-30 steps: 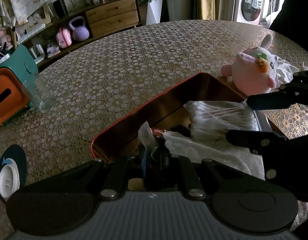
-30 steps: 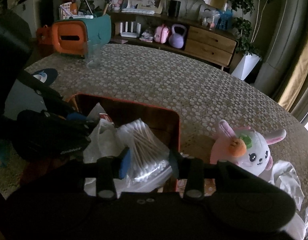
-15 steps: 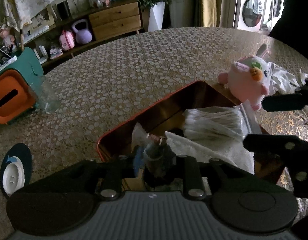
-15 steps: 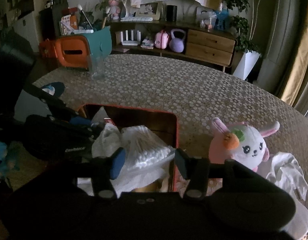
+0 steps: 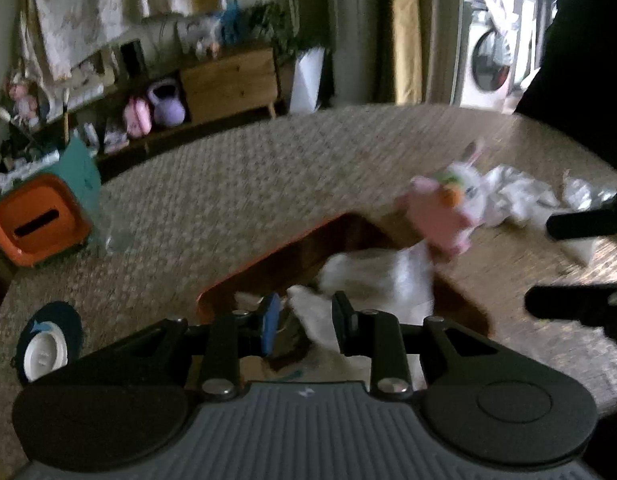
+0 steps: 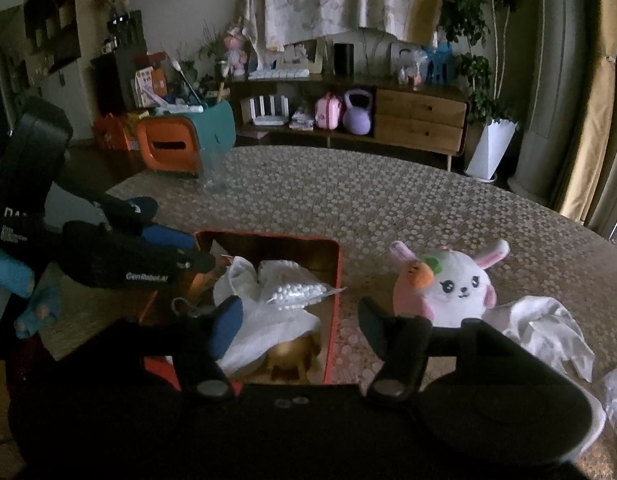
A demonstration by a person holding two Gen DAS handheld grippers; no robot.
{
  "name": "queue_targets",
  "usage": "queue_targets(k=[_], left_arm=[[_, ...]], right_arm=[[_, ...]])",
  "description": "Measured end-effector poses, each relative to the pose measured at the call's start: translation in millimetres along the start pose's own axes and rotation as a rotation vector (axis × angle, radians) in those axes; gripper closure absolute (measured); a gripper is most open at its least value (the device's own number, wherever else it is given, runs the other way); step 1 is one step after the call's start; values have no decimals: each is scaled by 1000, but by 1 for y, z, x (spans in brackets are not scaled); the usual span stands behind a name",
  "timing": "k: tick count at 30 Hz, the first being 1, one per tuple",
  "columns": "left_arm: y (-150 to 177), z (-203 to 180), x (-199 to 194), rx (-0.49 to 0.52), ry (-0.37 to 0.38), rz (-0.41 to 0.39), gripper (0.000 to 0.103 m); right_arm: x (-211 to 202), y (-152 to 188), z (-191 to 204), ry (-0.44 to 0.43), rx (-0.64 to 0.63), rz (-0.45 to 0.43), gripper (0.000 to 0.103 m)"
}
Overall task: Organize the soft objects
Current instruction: 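Withdraw both open tools toward the white cloth and white mesh bag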
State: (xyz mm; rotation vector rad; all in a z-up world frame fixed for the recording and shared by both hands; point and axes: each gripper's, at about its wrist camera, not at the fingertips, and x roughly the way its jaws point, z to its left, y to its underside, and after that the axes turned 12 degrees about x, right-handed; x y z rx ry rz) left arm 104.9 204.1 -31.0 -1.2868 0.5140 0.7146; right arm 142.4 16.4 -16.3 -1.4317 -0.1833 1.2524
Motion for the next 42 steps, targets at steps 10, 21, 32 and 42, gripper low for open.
queue_targets(k=[10,21,32,42], left_arm=[[-25,-62,-45,35,107,-116,75],[-42,-133,-60,71,214,-200,75],[-58,-186,-44,106,301,-209,67],[-77,-215,-14,117,332,-223,18]], right_arm=[[-59,16,-22,2,34,-81,35],[-118,37,-66,70,87,-187,33],[-155,67,-127,185,175,-212,26],[-154,83,-168,247,194,-184,21]])
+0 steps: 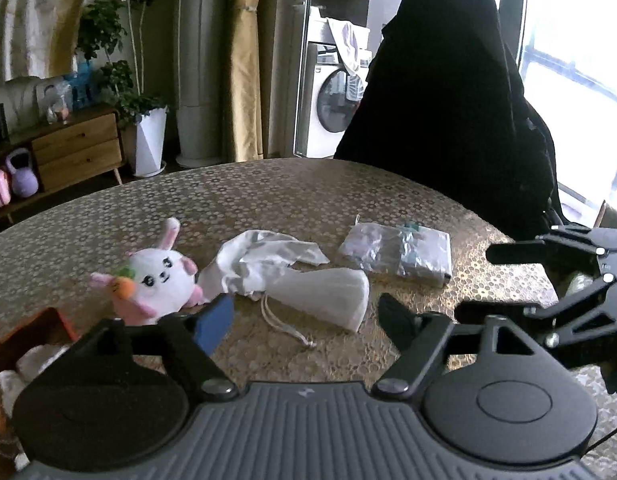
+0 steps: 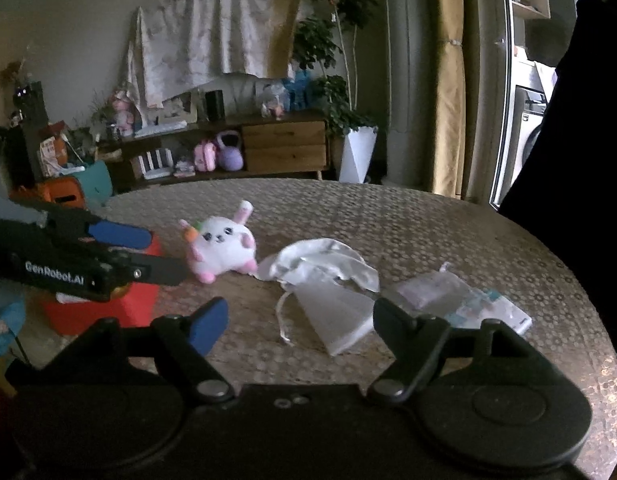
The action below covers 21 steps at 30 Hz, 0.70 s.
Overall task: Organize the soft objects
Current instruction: 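Withdraw both open tools toward the white cloth and white mesh bag, then grasp the white cloth with the left tool while the right tool grasps the white mesh drawstring bag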
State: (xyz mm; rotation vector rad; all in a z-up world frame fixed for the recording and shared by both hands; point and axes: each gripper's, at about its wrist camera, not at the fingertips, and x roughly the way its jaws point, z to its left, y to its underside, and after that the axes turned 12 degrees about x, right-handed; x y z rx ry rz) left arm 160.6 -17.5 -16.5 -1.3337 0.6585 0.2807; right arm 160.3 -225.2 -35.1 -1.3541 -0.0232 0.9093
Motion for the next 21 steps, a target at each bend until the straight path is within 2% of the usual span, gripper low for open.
queue_targets(k=[6,9,10,15,21], left_arm=[[-17,8,36,-27,20,21,16],[-25,17,58,-48,19,37,6],[-28,19,65,-50,16,42,6],[-40,26,102,-30,37,83,4],[-53,24,148,27,13,110,1]], right_arm=[[19,1,-18,-11,3,26,16],[31,-1,-24,-16,-1,36,12],[35,-1,-26,-19,-4,40,11],[56,-3,-34,-17,-14,71,9],[83,-6,-42,-9,-21,104,9]])
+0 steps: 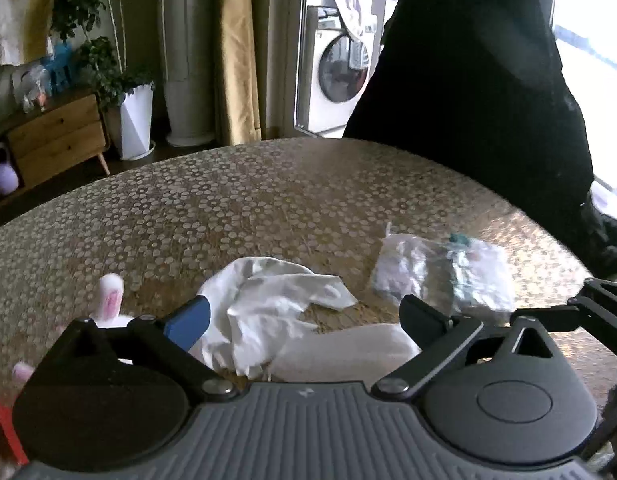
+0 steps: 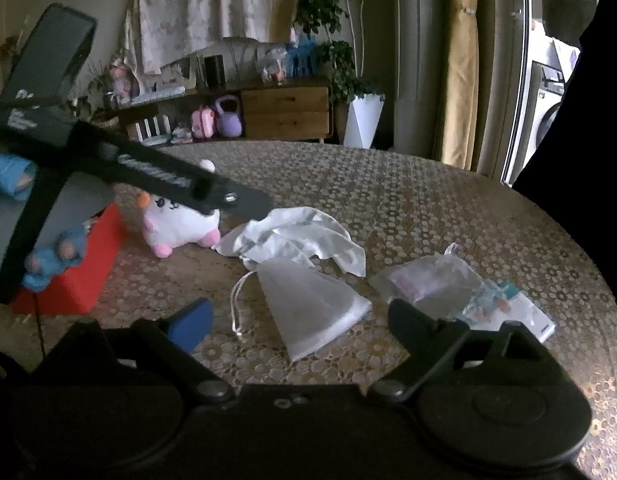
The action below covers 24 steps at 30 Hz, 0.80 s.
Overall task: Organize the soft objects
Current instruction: 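Grasp the white cloth with the left tool while the right tool grasps the white mesh drawstring bag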
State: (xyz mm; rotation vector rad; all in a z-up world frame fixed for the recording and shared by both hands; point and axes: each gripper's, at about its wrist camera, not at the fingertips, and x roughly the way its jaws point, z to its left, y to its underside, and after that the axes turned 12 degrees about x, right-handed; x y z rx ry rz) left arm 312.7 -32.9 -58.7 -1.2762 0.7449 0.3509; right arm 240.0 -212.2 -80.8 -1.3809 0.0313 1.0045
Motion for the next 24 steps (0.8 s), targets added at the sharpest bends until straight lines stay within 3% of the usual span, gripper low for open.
queue_targets(k=[6,10,16,24], left_arm=[[-6,6,39,-15,14,35,1],[-9,16,69,-81,15,88,1],[-9,21,104,-71,-69,121,1],[-1,25,133,-65,-108,165,1]], right_arm=[[30,-4,-1,11,-19,34,9],[51,-6,-3,16,-18,53,9],[80,-9,-2,30,-25,99,9],[107,-3,-3,47,-22,144,9]])
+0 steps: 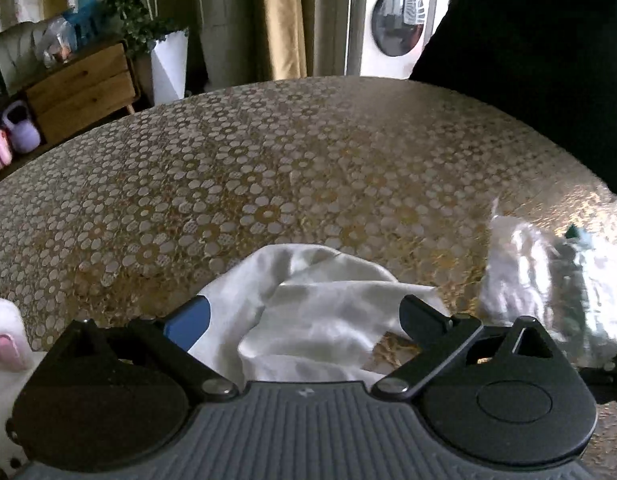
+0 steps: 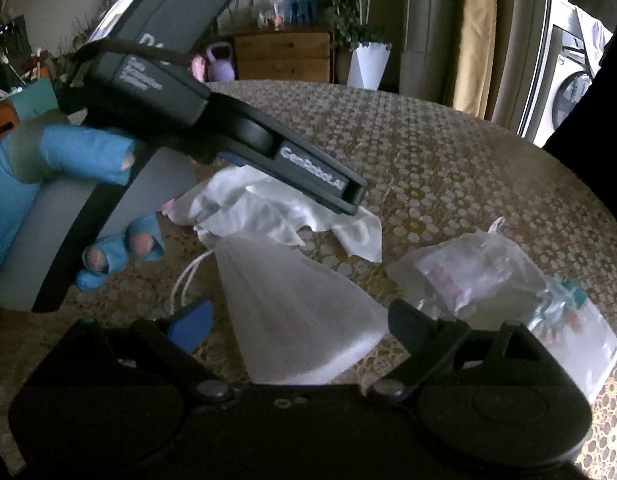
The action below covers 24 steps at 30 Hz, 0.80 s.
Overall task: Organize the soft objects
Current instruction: 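Grasp the white cloth with the left tool while the right tool grasps the white mesh drawstring bag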
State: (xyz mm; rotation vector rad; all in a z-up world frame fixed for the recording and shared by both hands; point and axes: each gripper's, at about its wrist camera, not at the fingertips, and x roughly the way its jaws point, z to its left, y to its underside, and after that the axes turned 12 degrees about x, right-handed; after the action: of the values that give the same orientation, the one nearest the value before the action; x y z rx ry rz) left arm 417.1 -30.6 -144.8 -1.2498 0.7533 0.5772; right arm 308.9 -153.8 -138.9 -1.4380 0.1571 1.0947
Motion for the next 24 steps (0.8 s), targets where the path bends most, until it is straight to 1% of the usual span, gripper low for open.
queue_targets(k=[3,7,10,12,13,15,17,18,19,20,21,22,24], left_arm=[[2,4,7,-17,-3,16,1],[7,9,13,-46,0,28,3],[10,11,13,-53,-13,13,8],[10,13,11,-57,-28,9,19],[10,13,11,-56,-35,8,23],[10,15,9,-54,-53,6,39],[10,18,8,-66,-53,2,48],[10,19,6,-73,-56,1,61],[9,19,6,-75,-70,3,68],[8,21,4,-75,-74,4,73],[8,23,3,-83,-61,4,81],[8,25,2,-91,-54,4,86],[8,28,-1,-107,-47,5,89]], right_arm=[[3,1,-1,2,7,6,10],[8,2,0,22,-5,13,17],[8,3,2,41,-18,0,22],[9,4,3,53,-26,-5,26],[9,5,3,58,-28,-8,29],[9,5,3,68,-28,-13,33],[8,4,3,74,-26,-20,40],[7,4,3,75,-23,-23,41],[7,4,3,75,-19,-24,43],[7,5,2,76,-17,-23,46],[6,5,2,77,-15,-24,47],[4,5,3,77,-14,-26,50],[1,5,2,81,-7,-31,55]])
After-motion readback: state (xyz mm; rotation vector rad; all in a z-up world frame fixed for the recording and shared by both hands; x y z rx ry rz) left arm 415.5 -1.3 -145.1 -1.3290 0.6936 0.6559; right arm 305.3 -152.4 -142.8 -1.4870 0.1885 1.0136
